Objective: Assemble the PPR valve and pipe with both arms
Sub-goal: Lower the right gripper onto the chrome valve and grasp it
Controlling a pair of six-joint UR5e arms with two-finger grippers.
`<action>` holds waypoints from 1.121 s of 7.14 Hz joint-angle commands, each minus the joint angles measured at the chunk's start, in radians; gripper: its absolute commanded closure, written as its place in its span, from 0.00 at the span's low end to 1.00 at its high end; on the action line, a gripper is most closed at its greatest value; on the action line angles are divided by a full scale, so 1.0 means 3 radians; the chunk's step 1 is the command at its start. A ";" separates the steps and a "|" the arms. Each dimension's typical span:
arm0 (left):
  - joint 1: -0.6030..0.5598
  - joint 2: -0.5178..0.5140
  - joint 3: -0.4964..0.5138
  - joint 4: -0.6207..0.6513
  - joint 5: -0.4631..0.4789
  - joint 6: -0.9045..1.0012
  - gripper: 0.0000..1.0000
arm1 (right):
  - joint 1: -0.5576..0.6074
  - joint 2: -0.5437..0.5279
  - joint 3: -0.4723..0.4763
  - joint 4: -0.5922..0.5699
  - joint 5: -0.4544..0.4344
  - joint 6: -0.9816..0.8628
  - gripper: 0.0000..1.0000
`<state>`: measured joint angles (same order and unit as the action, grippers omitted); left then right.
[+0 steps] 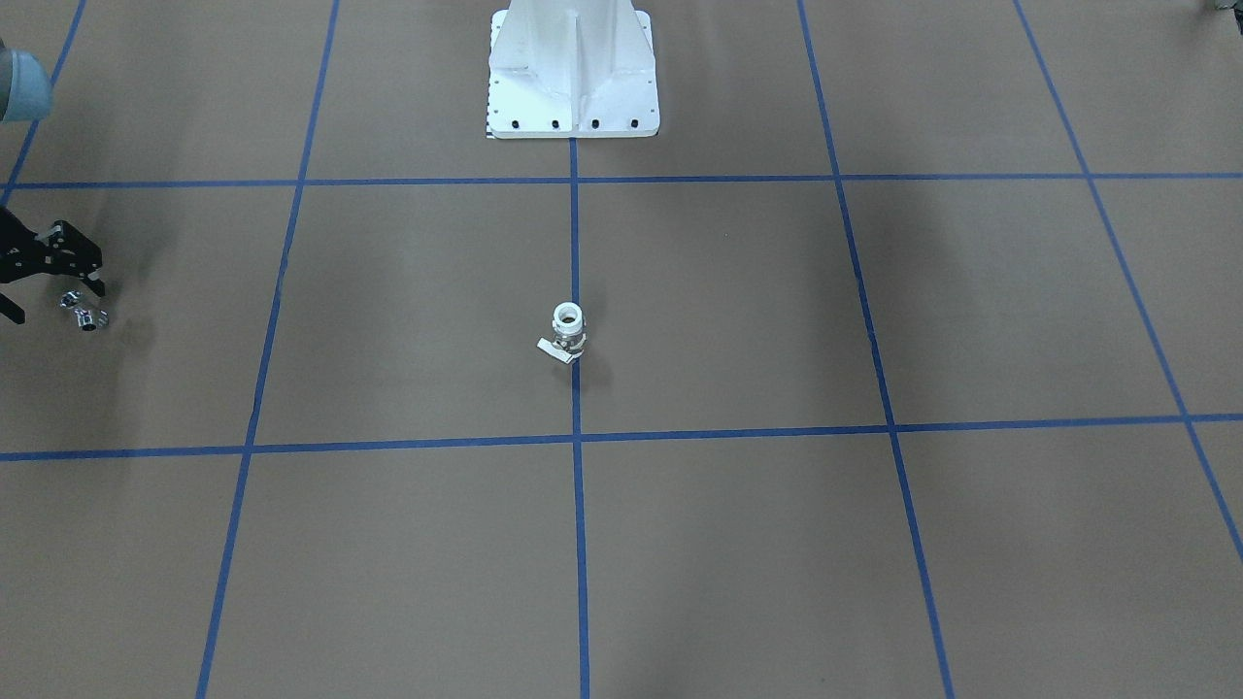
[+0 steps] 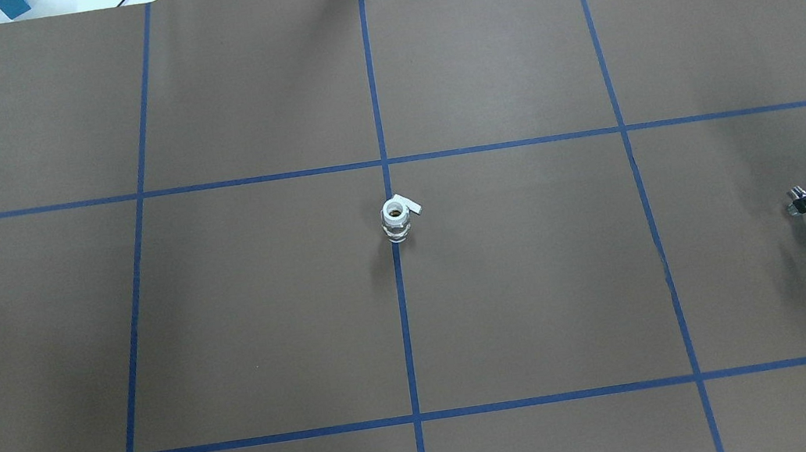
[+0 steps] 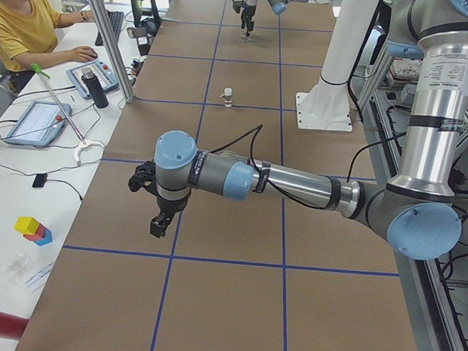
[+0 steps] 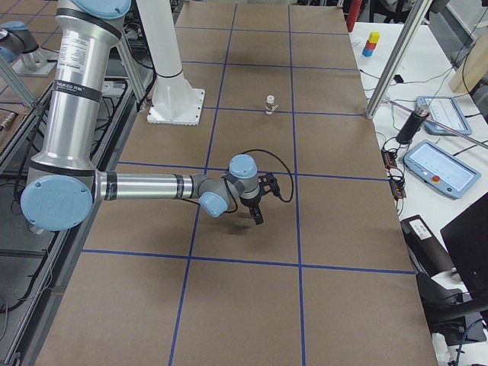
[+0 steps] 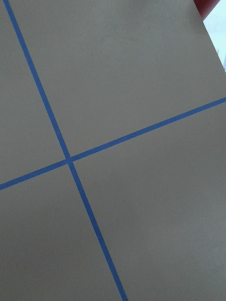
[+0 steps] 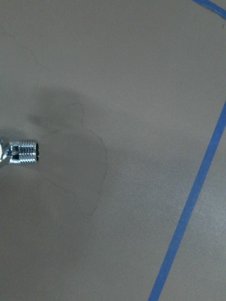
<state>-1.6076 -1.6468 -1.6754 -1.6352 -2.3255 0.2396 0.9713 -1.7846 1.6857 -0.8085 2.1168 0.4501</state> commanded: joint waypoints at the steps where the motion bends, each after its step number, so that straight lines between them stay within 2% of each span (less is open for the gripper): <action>1: 0.0005 -0.0002 0.0001 0.0000 0.0000 -0.0001 0.00 | -0.0062 0.0007 -0.0010 0.0010 0.0000 0.0003 0.01; 2: 0.0000 0.0003 0.0001 0.0000 0.0000 -0.0001 0.00 | -0.0073 0.0007 -0.0010 0.0051 -0.0005 -0.0002 0.08; 3: 0.0000 -0.0002 0.0001 0.0000 0.0000 -0.0001 0.00 | -0.0078 0.0007 -0.0010 0.0051 -0.0005 -0.0002 0.29; 4: 0.0000 0.0003 0.0006 0.0000 0.0000 -0.0001 0.00 | -0.0078 0.0007 -0.0010 0.0051 -0.0010 -0.0007 0.73; 5: 0.0000 0.0003 0.0006 0.0000 0.0000 -0.0001 0.00 | -0.0078 -0.0018 -0.0005 0.0051 -0.0015 -0.0033 1.00; 8: 0.0000 0.0003 0.0006 0.0005 0.0000 -0.0006 0.00 | -0.0073 -0.0034 0.0036 0.0046 -0.0056 -0.0033 1.00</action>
<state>-1.6072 -1.6460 -1.6736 -1.6349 -2.3255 0.2383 0.9488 -1.7978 1.6883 -0.7935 2.1016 0.4397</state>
